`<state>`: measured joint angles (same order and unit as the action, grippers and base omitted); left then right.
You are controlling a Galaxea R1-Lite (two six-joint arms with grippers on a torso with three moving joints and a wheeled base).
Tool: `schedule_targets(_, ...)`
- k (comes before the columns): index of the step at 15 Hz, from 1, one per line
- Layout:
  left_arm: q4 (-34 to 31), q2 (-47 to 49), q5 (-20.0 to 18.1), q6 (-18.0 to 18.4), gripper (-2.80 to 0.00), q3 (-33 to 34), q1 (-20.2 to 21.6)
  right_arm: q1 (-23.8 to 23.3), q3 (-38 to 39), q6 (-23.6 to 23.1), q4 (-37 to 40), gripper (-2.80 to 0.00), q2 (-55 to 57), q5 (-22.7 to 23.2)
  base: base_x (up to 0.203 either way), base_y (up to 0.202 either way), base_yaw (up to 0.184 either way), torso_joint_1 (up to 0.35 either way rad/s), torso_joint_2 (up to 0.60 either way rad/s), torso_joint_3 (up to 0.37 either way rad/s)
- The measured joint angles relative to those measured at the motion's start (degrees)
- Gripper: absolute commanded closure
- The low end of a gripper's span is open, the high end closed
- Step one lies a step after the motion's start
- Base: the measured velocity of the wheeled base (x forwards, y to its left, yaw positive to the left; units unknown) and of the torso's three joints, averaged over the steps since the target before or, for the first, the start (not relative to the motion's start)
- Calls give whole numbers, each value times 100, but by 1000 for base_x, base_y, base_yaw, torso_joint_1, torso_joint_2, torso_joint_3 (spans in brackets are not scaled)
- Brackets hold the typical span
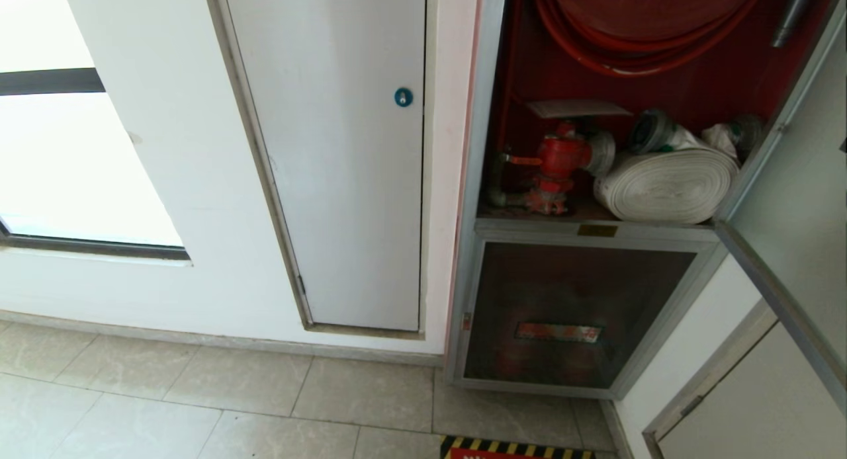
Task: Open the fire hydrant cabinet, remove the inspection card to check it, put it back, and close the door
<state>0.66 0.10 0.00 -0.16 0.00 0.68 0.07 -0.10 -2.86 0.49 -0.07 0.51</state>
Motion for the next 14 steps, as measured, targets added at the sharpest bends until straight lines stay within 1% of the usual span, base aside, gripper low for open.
schedule_targets(6, 2, 0, 0, 0, 0, 0, 0, 0, -4, 178, -13, 0, 0, -24, 0, 0, 0, 0, 0, 0)
schedule_targets(9, 2, 0, 0, 0, 0, 0, 0, 0, -34, 257, -5, 0, 0, -141, 0, 0, 0, 0, 0, 0)
schedule_targets(14, 2, 0, 0, 0, 0, 0, 0, 0, -840, 255, 483, 0, 182, -448, 0, 0, 0, 0, 0, 0)
